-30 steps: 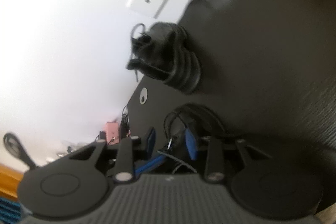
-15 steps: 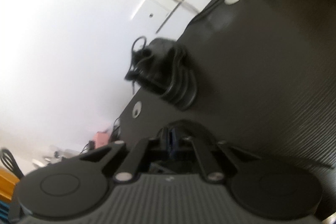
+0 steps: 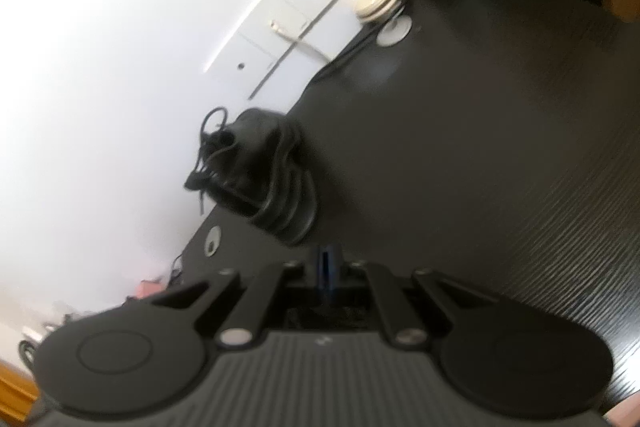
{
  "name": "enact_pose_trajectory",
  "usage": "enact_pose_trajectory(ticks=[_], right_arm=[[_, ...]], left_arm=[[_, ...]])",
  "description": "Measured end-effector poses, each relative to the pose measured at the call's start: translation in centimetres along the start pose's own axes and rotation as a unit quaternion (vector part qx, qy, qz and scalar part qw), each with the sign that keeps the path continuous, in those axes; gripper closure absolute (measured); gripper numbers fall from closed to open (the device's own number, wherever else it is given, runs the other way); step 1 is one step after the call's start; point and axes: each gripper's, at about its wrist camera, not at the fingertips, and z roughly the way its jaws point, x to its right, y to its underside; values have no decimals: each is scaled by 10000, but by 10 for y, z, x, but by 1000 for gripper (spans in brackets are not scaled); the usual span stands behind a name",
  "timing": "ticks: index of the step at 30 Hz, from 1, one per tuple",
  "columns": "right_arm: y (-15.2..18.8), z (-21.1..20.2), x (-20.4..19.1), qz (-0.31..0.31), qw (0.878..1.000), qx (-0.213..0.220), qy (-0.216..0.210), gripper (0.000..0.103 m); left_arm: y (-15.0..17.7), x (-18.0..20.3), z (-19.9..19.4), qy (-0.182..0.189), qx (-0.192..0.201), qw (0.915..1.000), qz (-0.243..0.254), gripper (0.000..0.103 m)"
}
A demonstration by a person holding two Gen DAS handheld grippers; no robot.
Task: Lace up shoes with both hands
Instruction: 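Open both grippers and release the lace and shoe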
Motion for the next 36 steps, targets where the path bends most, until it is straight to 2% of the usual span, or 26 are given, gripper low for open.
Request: enact_pose_trajectory(ticks=[11, 24, 30, 36], right_arm=[[-5, -10, 22, 418, 9974, 326, 479, 100], [-5, -13, 24, 433, 9965, 393, 598, 100], [-5, -16, 24, 484, 9963, 429, 562, 100], [-4, -21, 28, 485, 9955, 513, 624, 100]], left_arm=[[-8, 7, 8, 116, 219, 9995, -175, 33], [-17, 4, 23, -48, 361, 9968, -716, 30], [-21, 15, 29, -562, 430, 9962, -513, 25], [-21, 6, 34, -951, 315, 9923, -734, 25]])
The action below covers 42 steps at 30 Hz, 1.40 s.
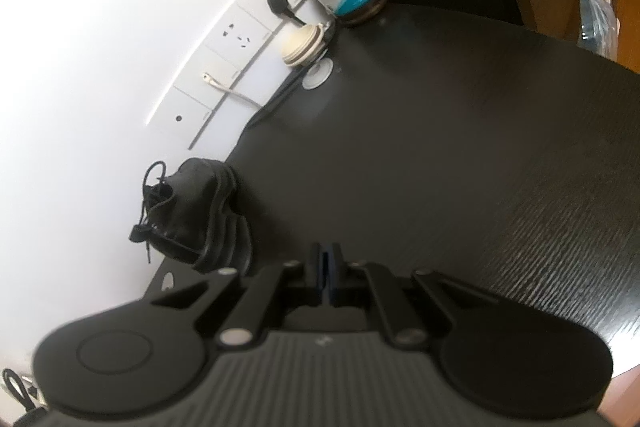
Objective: Lace up shoes with both hands
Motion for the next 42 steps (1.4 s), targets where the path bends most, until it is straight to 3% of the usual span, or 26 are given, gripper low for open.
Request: enact_pose_trajectory(ticks=[7, 17, 42], right_arm=[[-1, -4, 1, -32, 9999, 88, 45, 100], [-2, -2, -2, -172, 9997, 117, 108, 100], [-3, -9, 6, -141, 9994, 189, 247, 99]], left_arm=[[3, -7, -8, -191, 108, 9997, -86, 24], [2, 4, -44, -404, 881, 9947, 338, 24], [6, 15, -47, -489, 766, 9943, 564, 15]])
